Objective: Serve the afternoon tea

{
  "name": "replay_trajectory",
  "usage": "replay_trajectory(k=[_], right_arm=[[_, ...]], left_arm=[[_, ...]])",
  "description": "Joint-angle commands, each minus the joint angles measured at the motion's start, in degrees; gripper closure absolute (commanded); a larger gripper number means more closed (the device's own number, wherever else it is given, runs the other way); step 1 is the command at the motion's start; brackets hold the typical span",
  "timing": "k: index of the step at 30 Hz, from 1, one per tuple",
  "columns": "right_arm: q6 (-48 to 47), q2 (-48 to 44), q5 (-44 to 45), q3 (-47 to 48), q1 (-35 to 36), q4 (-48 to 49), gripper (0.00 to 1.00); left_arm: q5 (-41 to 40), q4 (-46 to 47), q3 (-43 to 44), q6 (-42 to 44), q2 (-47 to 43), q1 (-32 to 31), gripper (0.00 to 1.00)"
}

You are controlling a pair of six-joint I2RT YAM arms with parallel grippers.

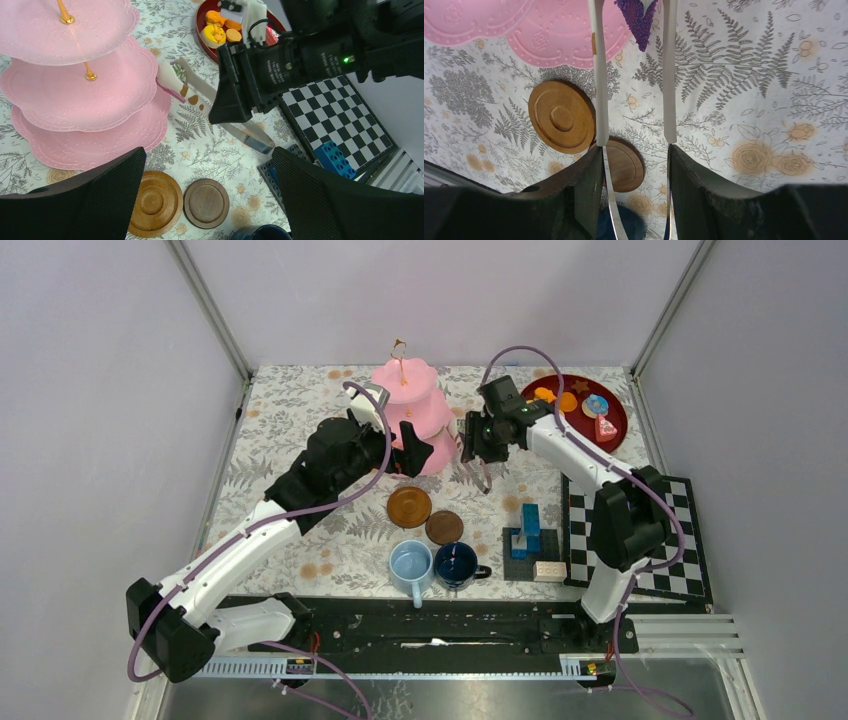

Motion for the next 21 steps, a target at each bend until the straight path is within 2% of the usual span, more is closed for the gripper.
replay_trajectory(k=[1,9,21], right_arm=[[1.0,1.9,1.5,1.7,2.2,0.2,0.73],[1.5,6.7,0.6,4.3,5.2,1.4,0.73],[-0.2,12.2,5.6,10.7,6.7,-1.1,0.74]], left_arm=[[0.7,2.7,1.6,-0.3,-1.5,0.4,0.01],[0.6,2.7,1.6,-0.3,-1.4,0.5,0.01],[0.7,2.6,1.7,-0.2,-1.1,0.7,0.01]])
